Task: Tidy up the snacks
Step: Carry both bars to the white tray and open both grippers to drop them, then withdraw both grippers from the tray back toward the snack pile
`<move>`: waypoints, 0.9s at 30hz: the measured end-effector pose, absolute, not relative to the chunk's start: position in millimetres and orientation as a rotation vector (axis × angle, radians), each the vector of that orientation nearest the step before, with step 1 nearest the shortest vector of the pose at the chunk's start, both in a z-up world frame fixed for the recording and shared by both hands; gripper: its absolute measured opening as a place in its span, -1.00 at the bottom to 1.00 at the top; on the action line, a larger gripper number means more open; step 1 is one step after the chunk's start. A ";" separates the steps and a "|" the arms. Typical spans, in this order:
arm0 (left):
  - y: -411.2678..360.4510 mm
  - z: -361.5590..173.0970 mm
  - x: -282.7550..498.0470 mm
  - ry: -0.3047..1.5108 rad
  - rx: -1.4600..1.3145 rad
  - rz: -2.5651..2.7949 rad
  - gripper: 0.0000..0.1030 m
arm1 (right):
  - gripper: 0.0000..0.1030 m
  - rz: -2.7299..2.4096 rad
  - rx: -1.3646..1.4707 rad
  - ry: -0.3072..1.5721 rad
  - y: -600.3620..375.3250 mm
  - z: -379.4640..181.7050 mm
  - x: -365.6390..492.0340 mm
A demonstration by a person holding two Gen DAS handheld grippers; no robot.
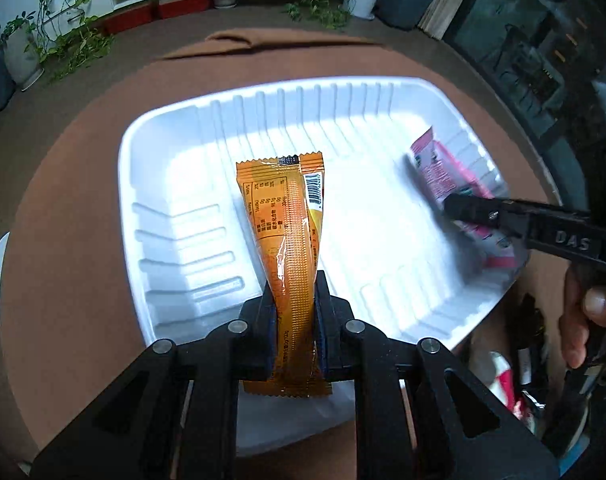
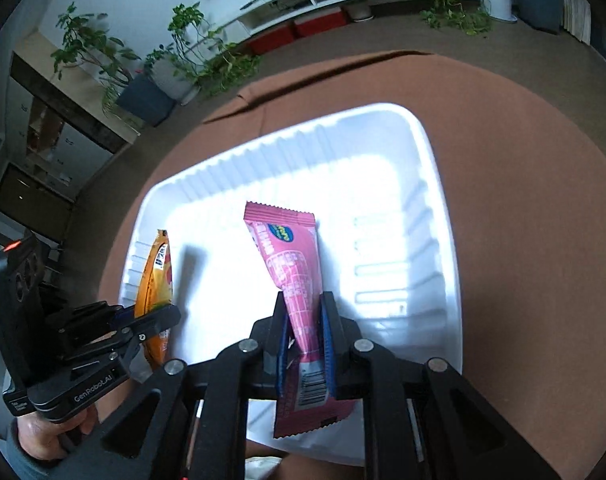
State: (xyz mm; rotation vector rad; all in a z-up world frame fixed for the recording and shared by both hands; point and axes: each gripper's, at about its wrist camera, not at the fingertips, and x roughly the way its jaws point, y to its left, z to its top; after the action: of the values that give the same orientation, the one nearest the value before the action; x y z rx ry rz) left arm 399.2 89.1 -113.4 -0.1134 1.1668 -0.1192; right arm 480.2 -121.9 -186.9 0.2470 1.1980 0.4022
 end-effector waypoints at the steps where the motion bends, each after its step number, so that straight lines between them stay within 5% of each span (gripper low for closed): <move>1: 90.0 -118.4 399.8 1.157 -0.113 -0.119 -0.73 | -0.63 0.397 0.242 1.193 -125.9 -186.6 478.4; 5: 89.6 -116.8 404.4 1.148 -0.120 -0.116 -0.72 | -0.57 0.392 0.247 1.194 -129.0 -186.5 477.8; 7: 87.6 -110.5 401.6 1.142 -0.129 -0.112 -0.70 | -0.36 0.390 0.223 1.187 -127.6 -183.2 474.6; 9: 85.6 -108.5 400.0 1.131 -0.132 -0.101 -0.69 | 0.18 0.381 0.210 1.167 -131.4 -178.2 469.4; 10: 86.0 -102.9 398.7 1.115 -0.134 -0.098 -0.66 | 0.24 0.381 0.218 1.150 -134.2 -173.6 467.6; 13: 97.6 -87.2 376.3 1.072 -0.138 -0.080 -0.32 | 0.26 0.371 0.257 1.122 -143.9 -158.6 464.2; 15: 105.5 -69.7 359.7 1.022 -0.157 -0.069 0.39 | 0.27 0.386 0.281 1.096 -149.6 -143.7 456.6; 16: 109.2 -54.3 347.4 0.969 -0.172 -0.070 0.47 | 0.28 0.399 0.290 1.066 -153.7 -131.3 449.4; 19: 115.9 -19.3 309.4 0.860 -0.190 -0.066 0.92 | 0.57 0.429 0.347 0.950 -172.9 -89.3 421.7; 21: 115.8 0.1 281.9 0.795 -0.188 -0.076 0.99 | 0.93 0.466 0.414 0.838 -185.9 -58.3 393.8; 27: 102.8 48.8 163.9 0.487 -0.204 -0.052 0.99 | 1.00 0.640 0.540 0.484 -219.1 1.6 289.0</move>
State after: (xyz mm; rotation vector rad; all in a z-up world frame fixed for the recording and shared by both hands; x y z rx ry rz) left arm 163.9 102.8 48.8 -0.2038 0.4874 -0.0518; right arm 289.0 -219.1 1.6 0.5399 0.4845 0.6396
